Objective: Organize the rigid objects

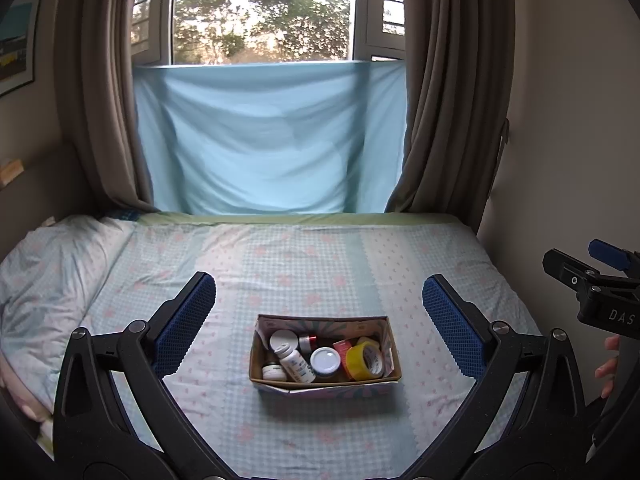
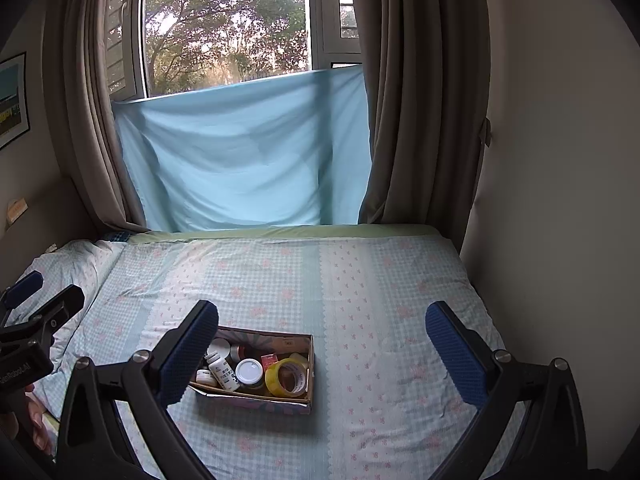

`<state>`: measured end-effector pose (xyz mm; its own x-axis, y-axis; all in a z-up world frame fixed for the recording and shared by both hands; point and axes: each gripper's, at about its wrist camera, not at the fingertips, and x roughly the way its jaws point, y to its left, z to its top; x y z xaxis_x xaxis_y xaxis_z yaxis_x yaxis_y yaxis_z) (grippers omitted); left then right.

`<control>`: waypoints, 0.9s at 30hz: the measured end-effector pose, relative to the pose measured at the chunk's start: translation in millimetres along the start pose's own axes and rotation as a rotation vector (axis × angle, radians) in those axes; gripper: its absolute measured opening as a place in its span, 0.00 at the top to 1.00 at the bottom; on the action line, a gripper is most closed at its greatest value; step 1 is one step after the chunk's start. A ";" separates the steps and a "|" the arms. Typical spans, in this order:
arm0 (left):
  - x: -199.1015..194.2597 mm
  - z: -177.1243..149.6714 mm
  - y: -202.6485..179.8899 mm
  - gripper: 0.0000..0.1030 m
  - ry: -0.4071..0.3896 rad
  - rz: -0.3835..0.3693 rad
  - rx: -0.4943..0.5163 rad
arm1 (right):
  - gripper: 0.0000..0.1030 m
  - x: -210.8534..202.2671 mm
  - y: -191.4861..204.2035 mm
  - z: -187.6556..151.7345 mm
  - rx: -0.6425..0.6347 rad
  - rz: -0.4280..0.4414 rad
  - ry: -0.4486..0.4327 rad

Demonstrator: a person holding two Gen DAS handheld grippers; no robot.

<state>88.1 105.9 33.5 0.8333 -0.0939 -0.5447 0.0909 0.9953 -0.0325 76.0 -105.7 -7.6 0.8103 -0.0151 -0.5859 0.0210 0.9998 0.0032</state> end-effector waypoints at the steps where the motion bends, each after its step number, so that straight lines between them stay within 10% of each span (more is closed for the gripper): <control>1: 0.0 0.6 0.0 0.00 -0.001 0.001 0.000 | 0.00 0.0 0.1 0.1 0.000 0.000 0.000; 27: 4.1 2.6 4.5 0.00 -0.020 0.014 -0.002 | 0.00 4.3 2.4 1.3 -0.003 -0.006 -0.002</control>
<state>93.3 110.0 33.3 0.8451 -0.0808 -0.5285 0.0786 0.9966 -0.0266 80.3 -103.4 -9.1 0.8113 -0.0213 -0.5842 0.0243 0.9997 -0.0026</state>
